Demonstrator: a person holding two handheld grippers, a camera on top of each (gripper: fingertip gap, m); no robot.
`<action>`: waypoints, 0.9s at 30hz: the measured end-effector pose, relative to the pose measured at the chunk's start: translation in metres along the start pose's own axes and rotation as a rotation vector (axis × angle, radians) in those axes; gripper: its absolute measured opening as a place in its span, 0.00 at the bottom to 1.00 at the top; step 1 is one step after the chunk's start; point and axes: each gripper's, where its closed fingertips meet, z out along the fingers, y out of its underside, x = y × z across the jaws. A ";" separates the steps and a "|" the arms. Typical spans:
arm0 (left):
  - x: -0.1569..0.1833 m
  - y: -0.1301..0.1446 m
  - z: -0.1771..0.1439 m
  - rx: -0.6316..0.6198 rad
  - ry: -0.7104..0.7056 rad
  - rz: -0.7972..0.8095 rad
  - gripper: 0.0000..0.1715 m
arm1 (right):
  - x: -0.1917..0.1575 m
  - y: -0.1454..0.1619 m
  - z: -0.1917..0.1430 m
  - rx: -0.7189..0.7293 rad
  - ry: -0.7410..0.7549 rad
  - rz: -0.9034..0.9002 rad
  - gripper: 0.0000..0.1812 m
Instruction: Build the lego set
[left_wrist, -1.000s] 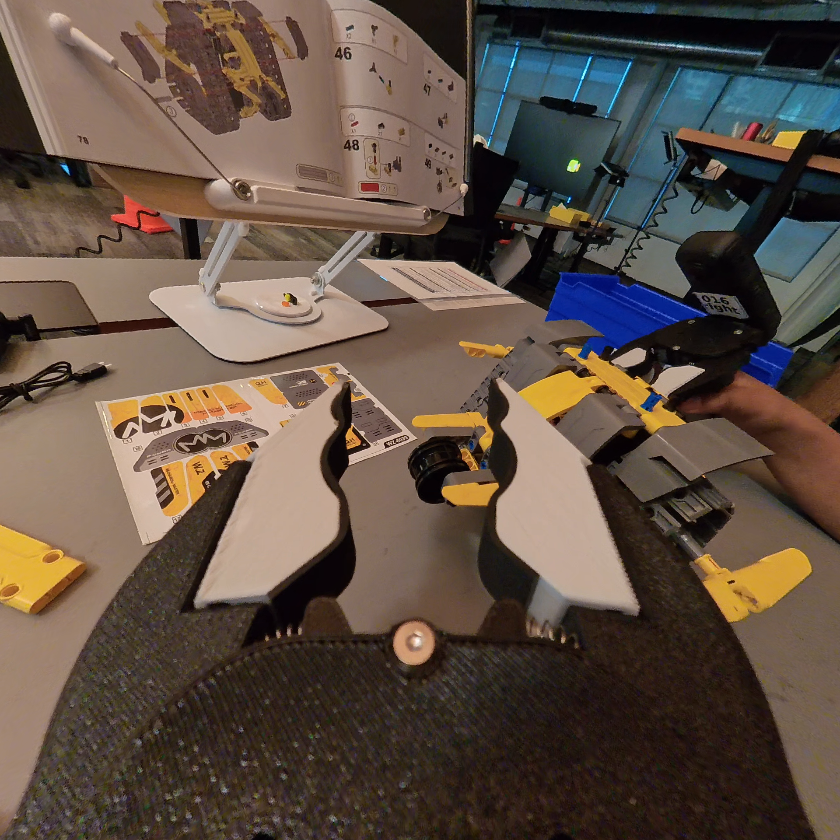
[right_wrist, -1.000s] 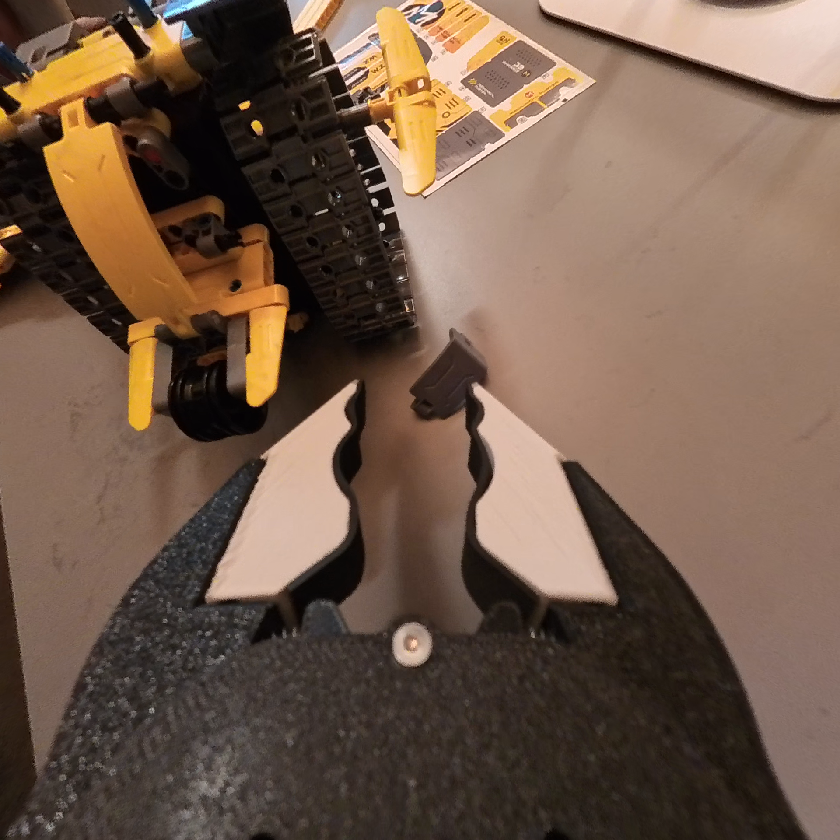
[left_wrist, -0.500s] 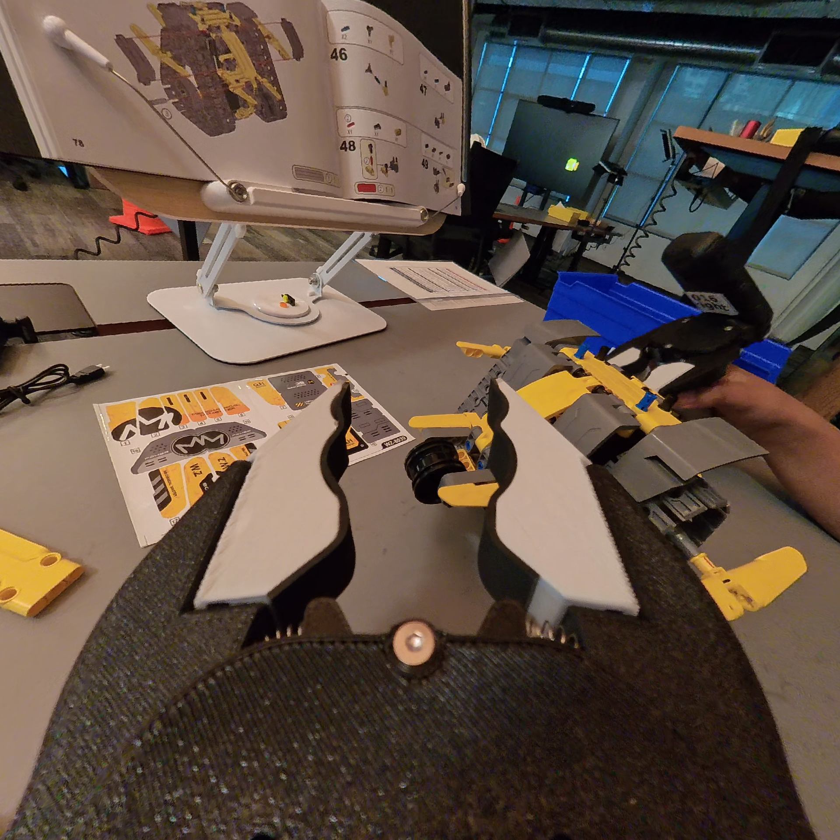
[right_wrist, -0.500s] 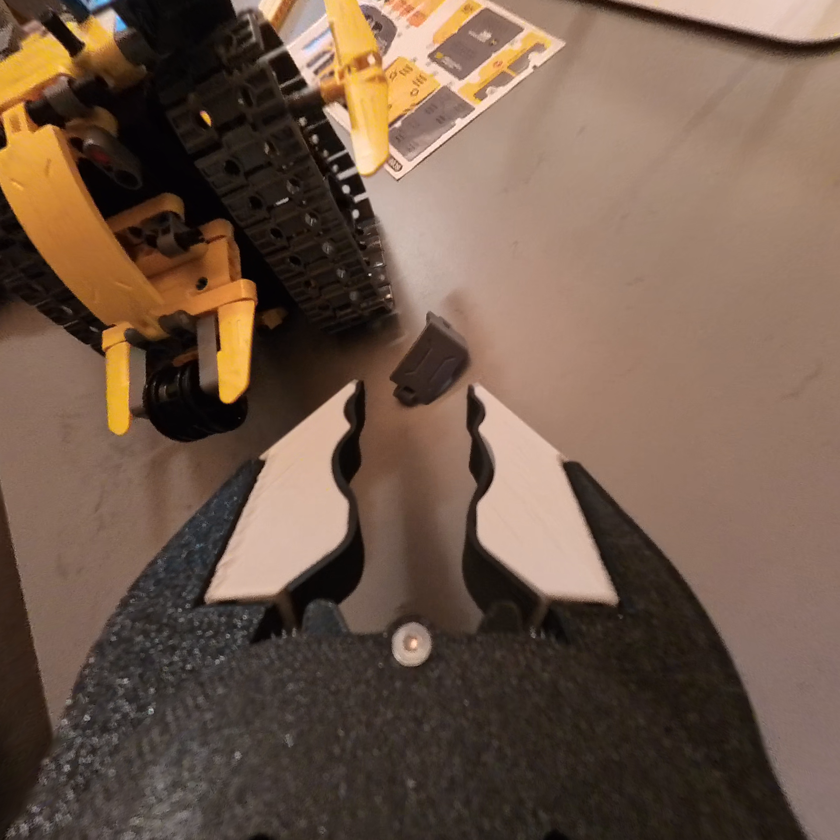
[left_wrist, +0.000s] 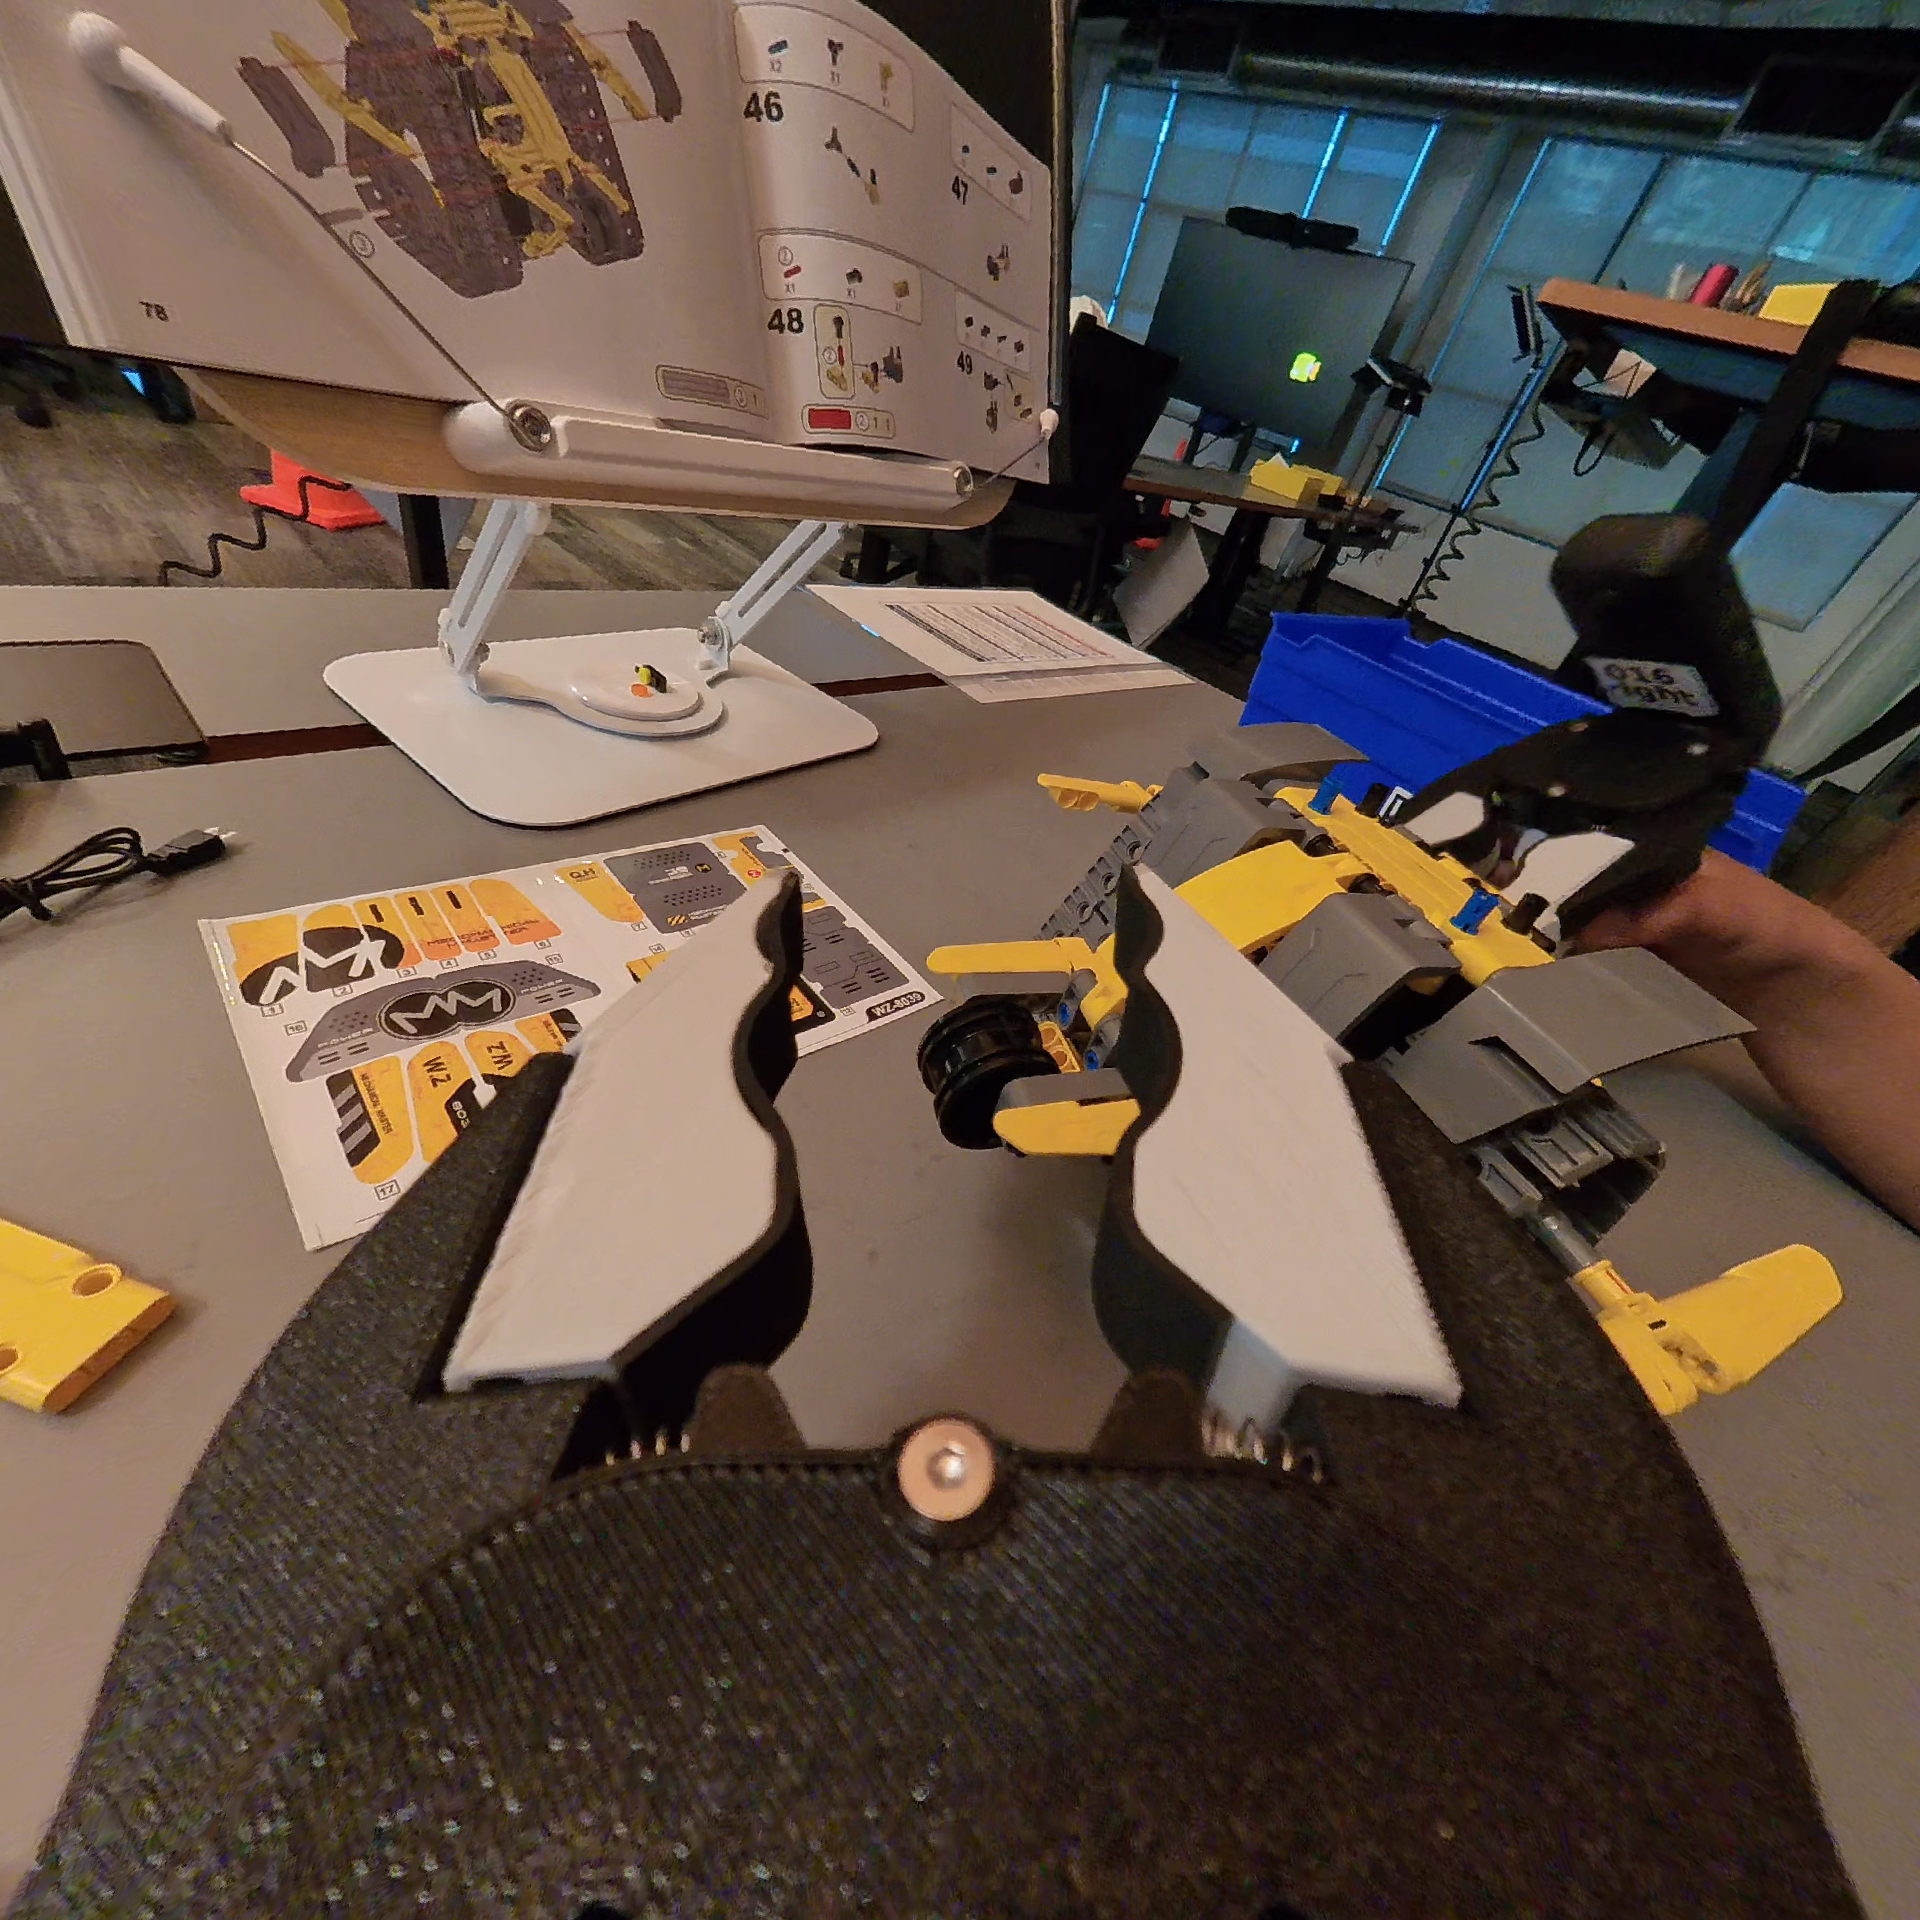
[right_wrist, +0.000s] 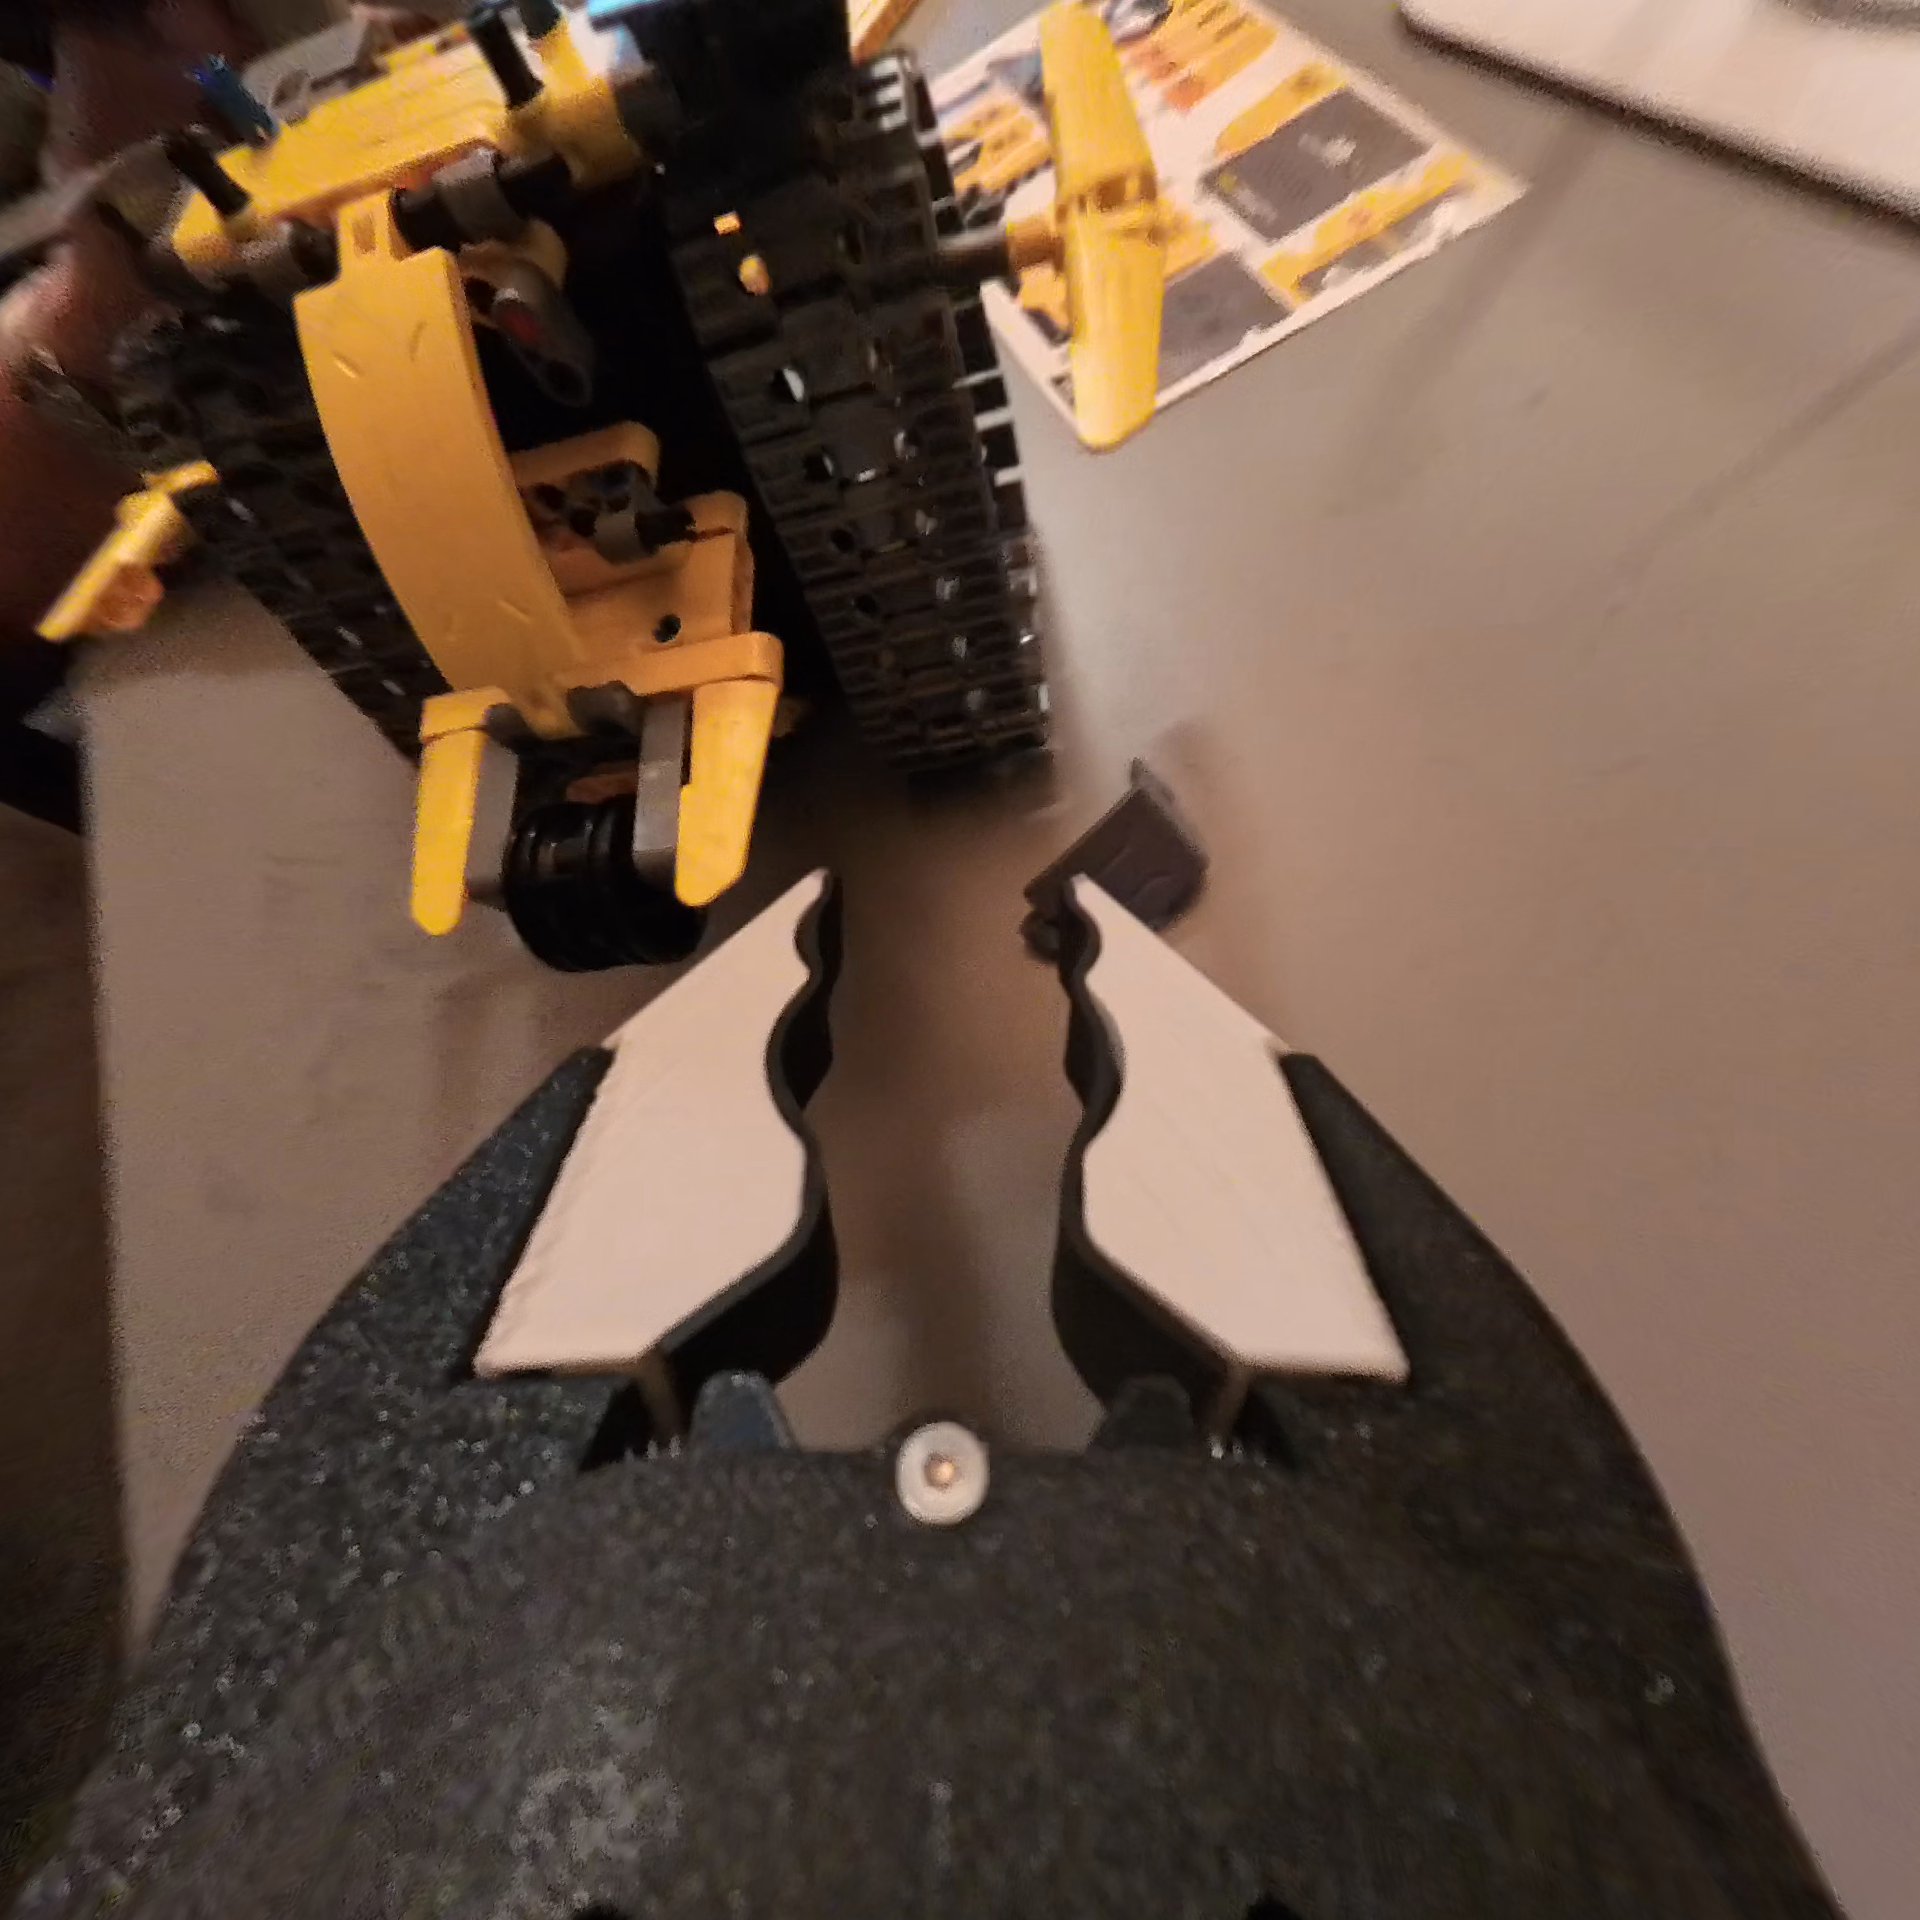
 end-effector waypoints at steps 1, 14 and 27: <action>0.000 0.000 0.000 0.000 0.001 0.000 0.34 | 0.003 -0.003 -0.002 0.014 0.042 -0.052 0.22; 0.008 -0.006 -0.002 0.015 0.021 0.003 0.34 | 0.014 -0.007 0.006 0.082 0.098 -0.200 0.41; 0.008 -0.006 -0.002 0.025 0.024 -0.009 0.34 | 0.033 0.001 0.017 -0.016 0.121 -0.282 0.36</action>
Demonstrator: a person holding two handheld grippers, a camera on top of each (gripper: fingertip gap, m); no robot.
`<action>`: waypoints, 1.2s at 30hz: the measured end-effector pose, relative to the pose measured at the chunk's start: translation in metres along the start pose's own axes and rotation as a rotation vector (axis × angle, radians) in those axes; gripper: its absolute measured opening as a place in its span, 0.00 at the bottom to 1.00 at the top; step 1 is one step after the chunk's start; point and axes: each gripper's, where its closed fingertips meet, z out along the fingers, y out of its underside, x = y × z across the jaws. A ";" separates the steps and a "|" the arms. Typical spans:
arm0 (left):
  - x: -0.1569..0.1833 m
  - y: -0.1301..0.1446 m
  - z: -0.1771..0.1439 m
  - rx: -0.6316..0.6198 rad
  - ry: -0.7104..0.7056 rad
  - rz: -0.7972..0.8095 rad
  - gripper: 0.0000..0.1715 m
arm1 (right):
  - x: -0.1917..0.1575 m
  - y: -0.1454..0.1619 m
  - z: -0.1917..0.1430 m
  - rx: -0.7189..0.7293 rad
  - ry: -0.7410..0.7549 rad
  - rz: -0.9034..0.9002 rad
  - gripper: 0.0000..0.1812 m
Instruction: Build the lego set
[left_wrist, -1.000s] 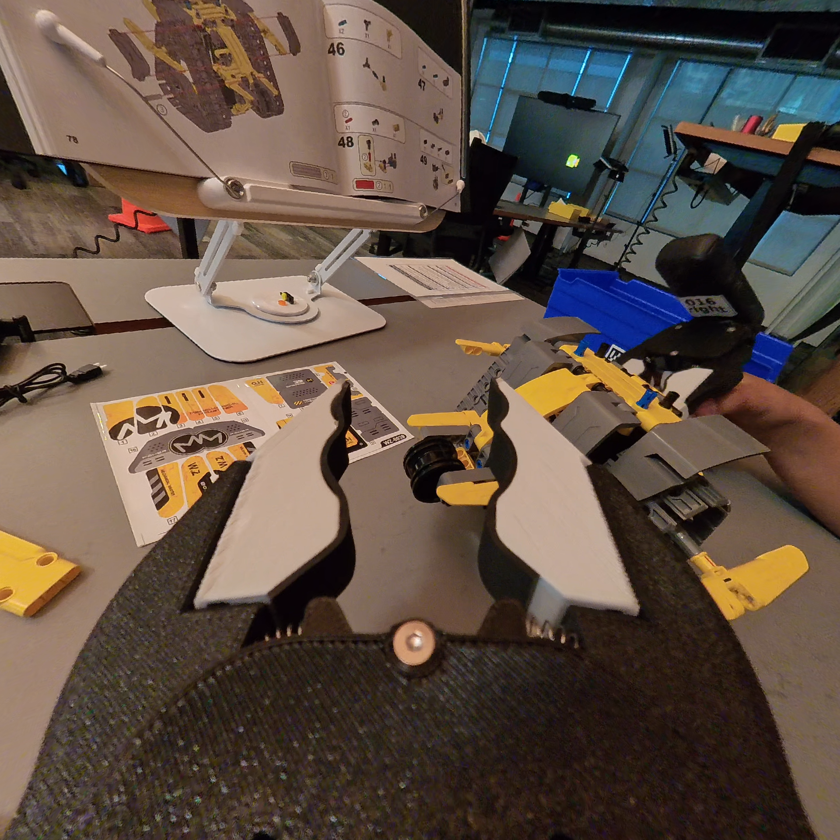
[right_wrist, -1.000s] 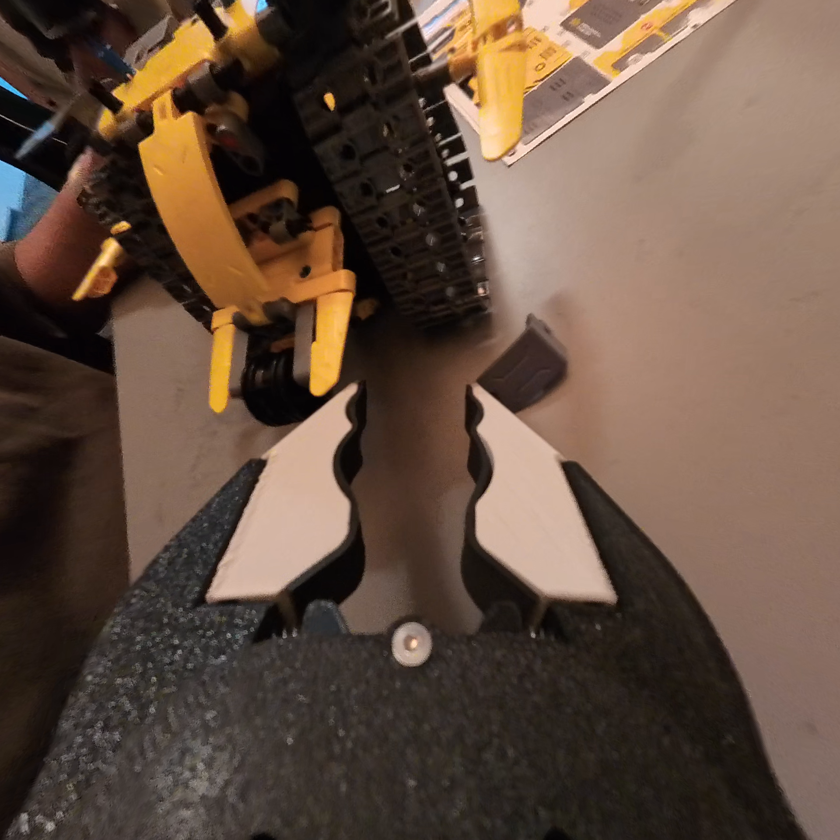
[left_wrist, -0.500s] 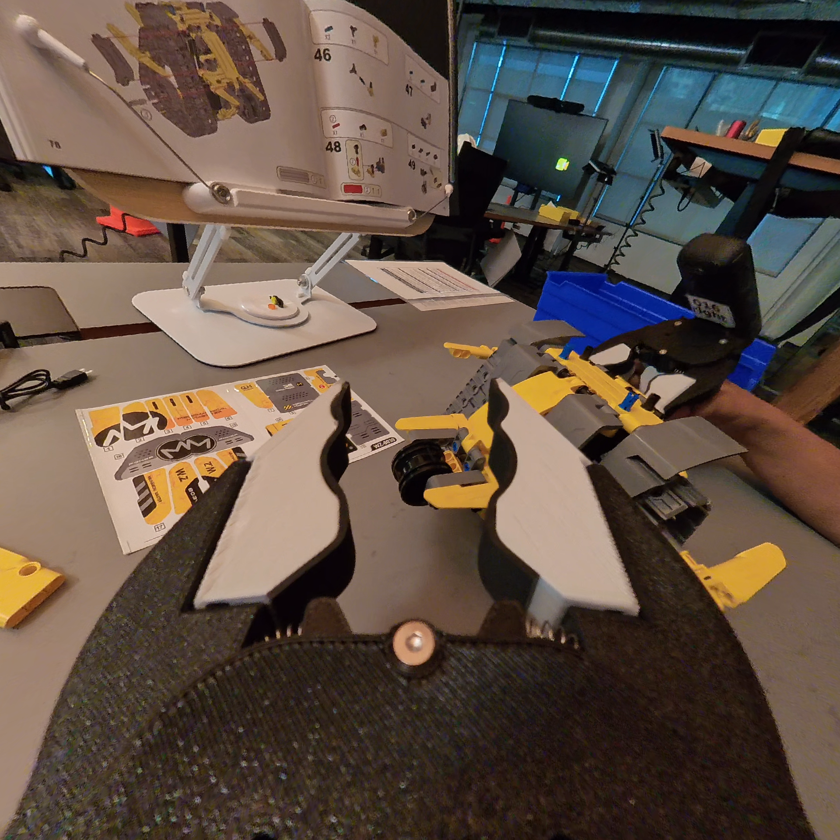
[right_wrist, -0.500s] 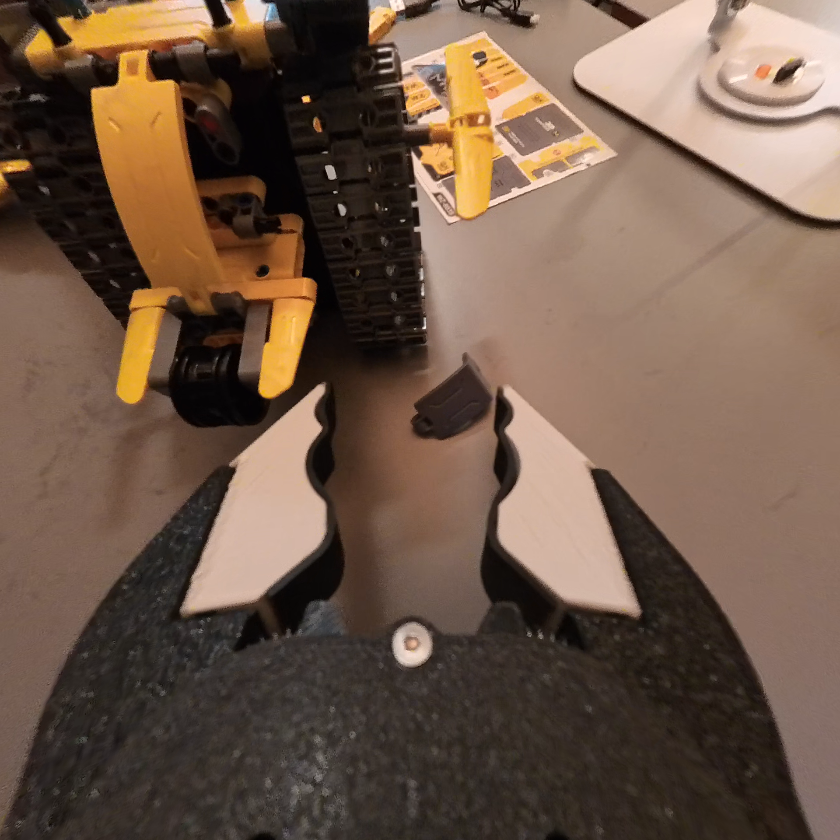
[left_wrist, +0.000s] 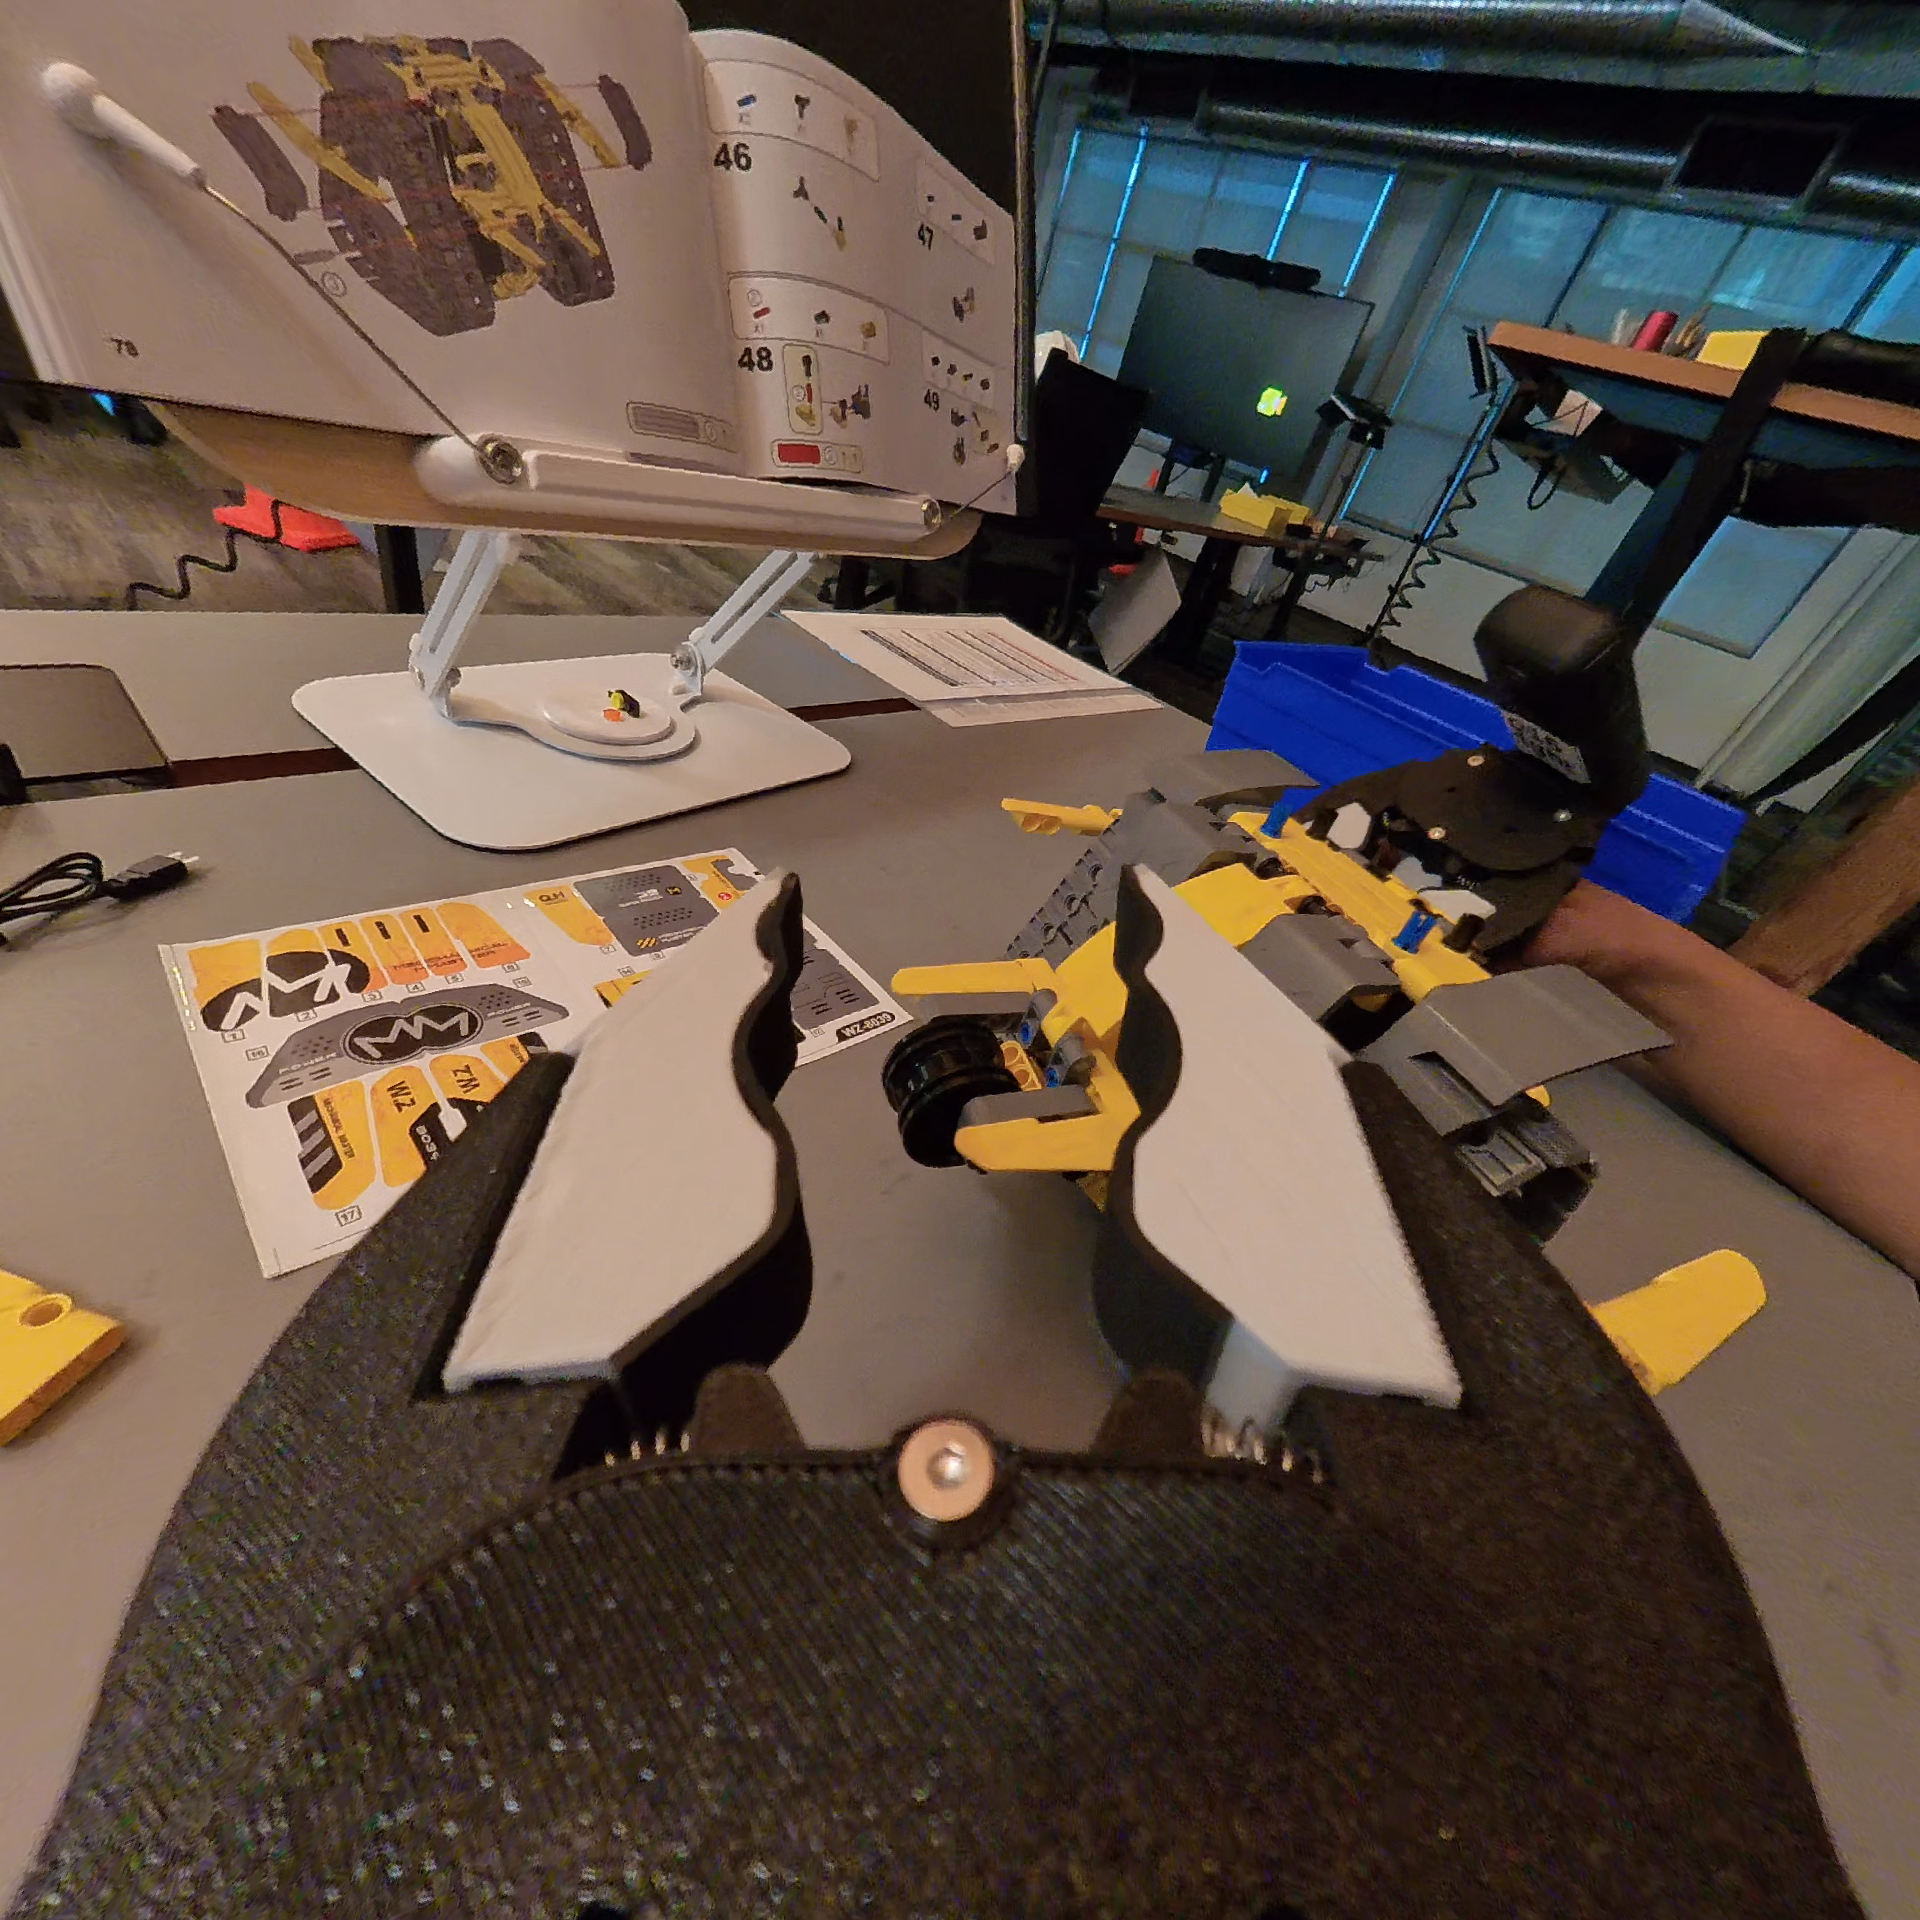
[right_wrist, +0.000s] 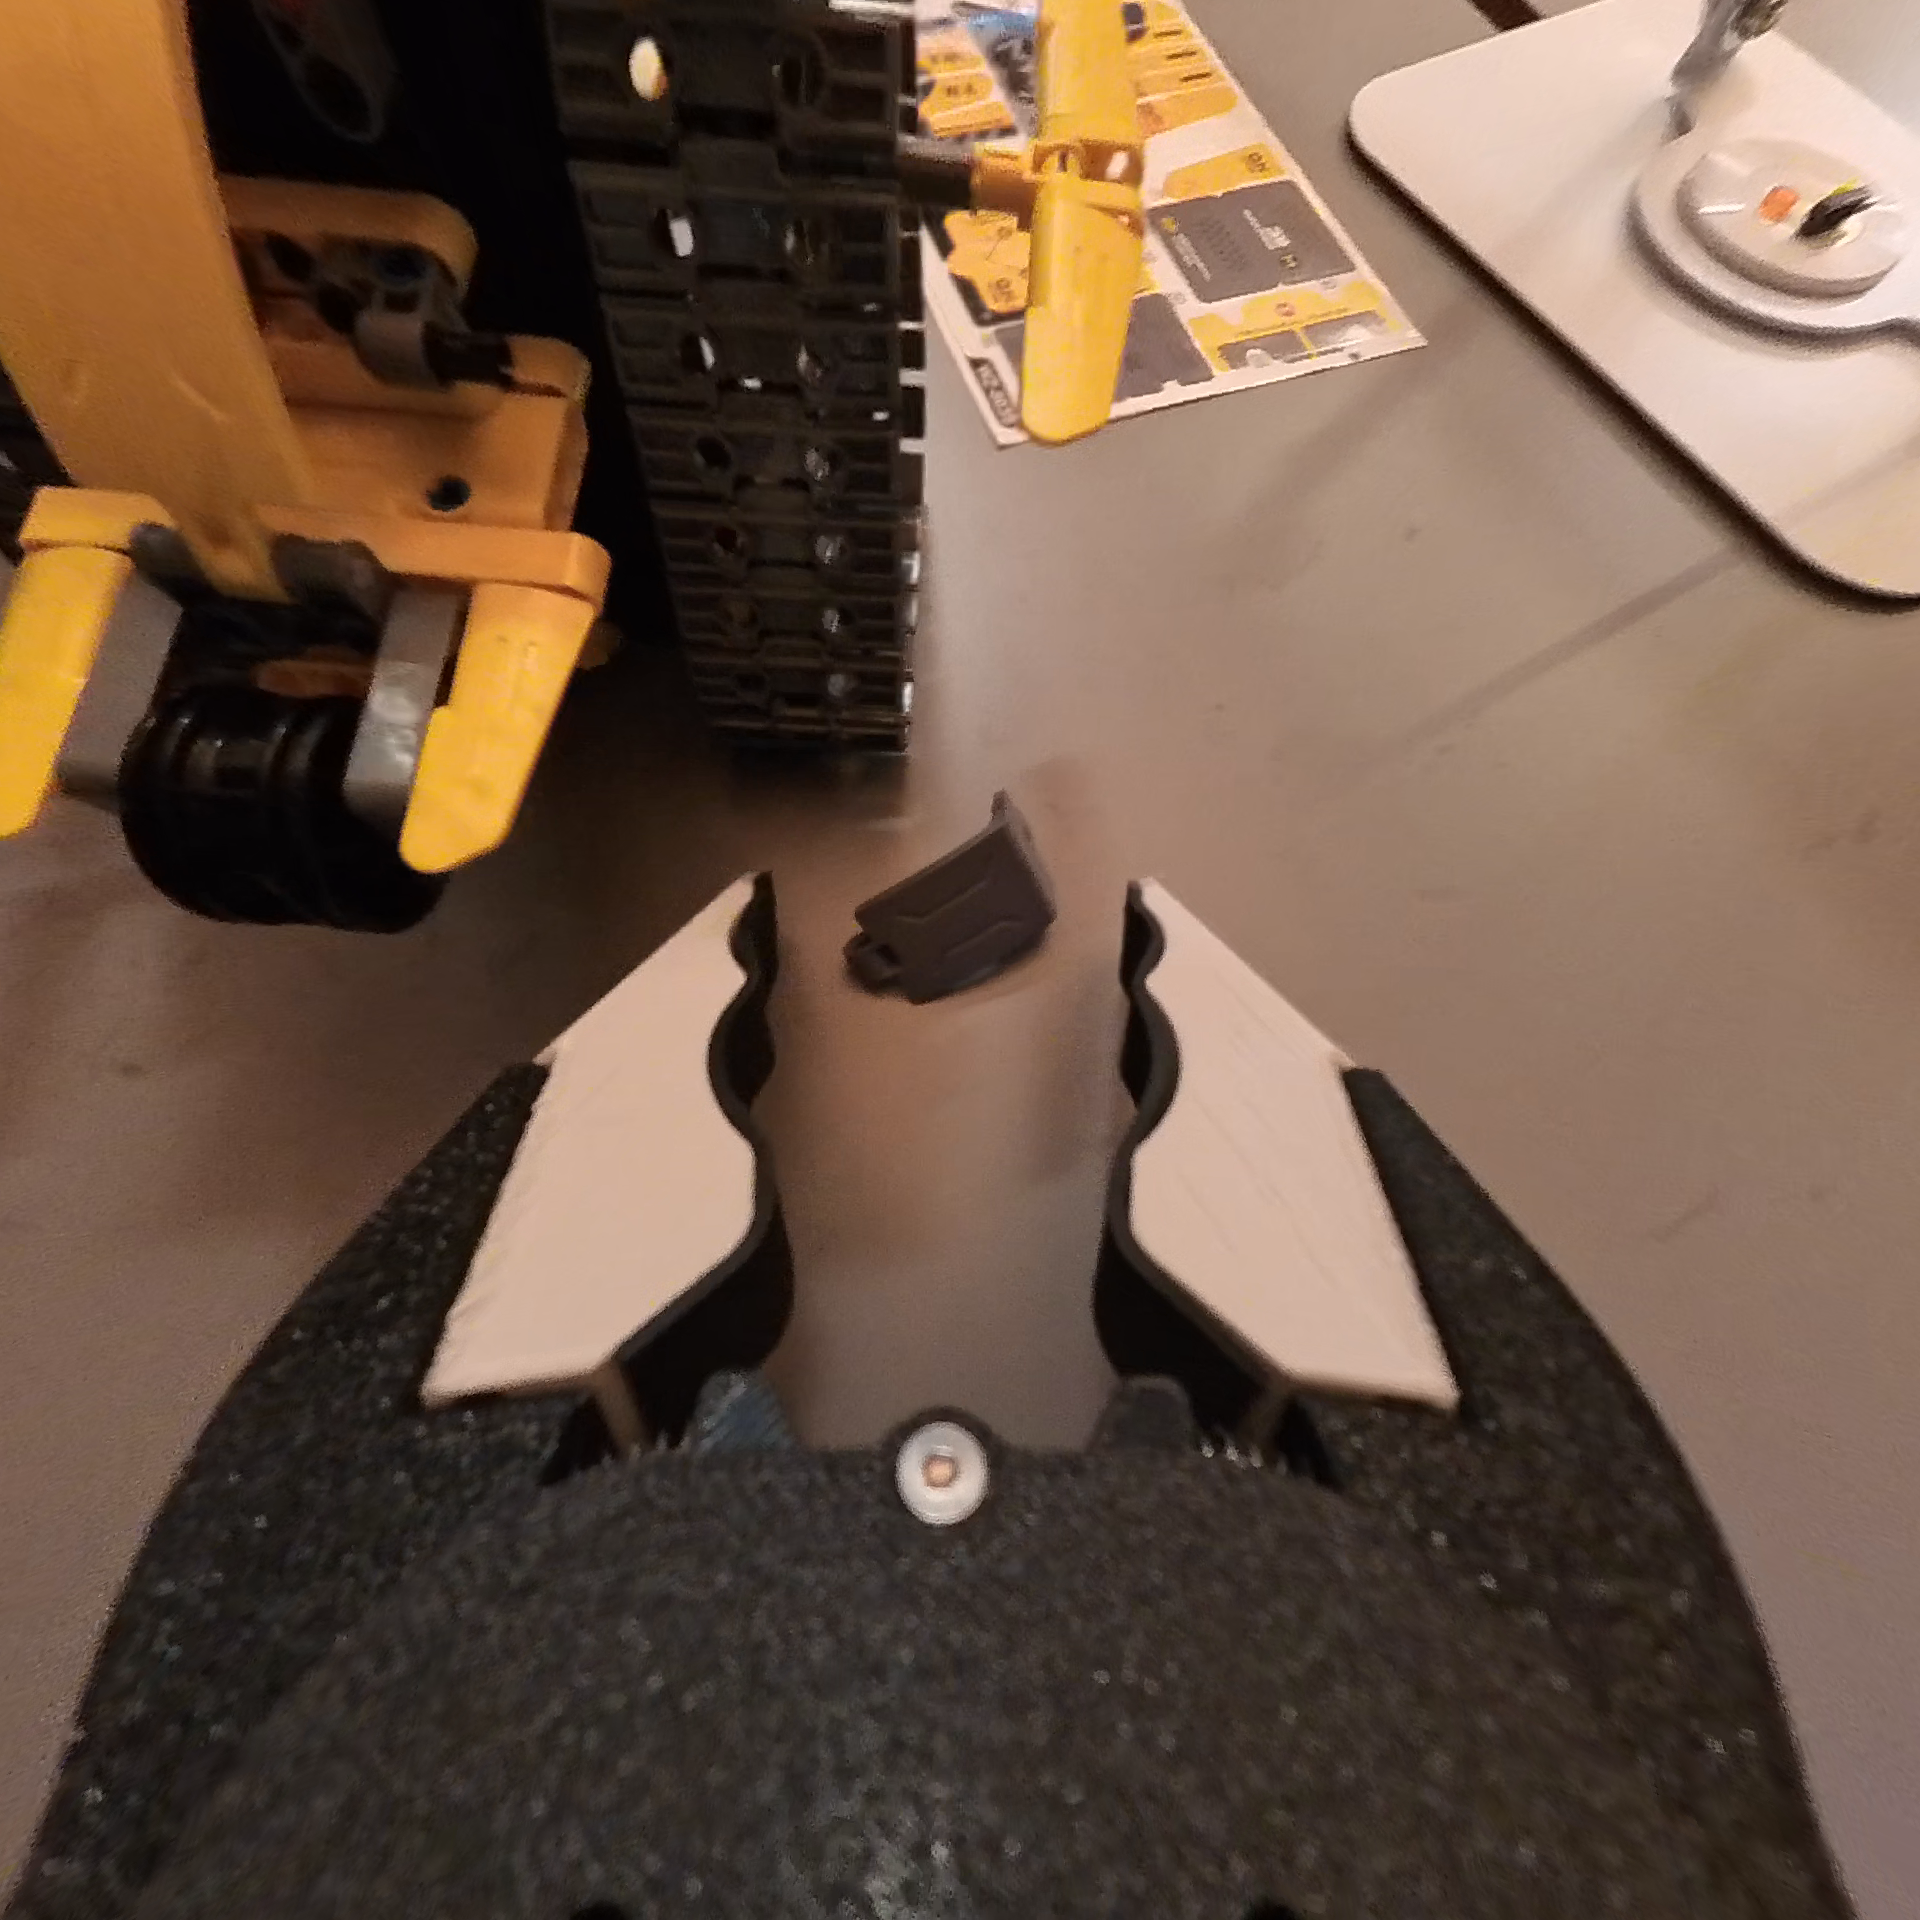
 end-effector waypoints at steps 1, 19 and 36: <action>0.000 -0.001 0.000 0.004 0.001 -0.004 0.34 | -0.001 0.001 0.001 -0.007 -0.013 0.004 0.35; -0.015 0.008 0.000 -0.025 -0.082 0.072 0.33 | 0.015 0.039 -0.030 -0.410 0.426 0.213 0.21; -0.011 0.012 0.003 -0.056 -0.100 0.158 0.33 | -0.019 0.029 -0.042 -0.209 -0.020 0.388 0.06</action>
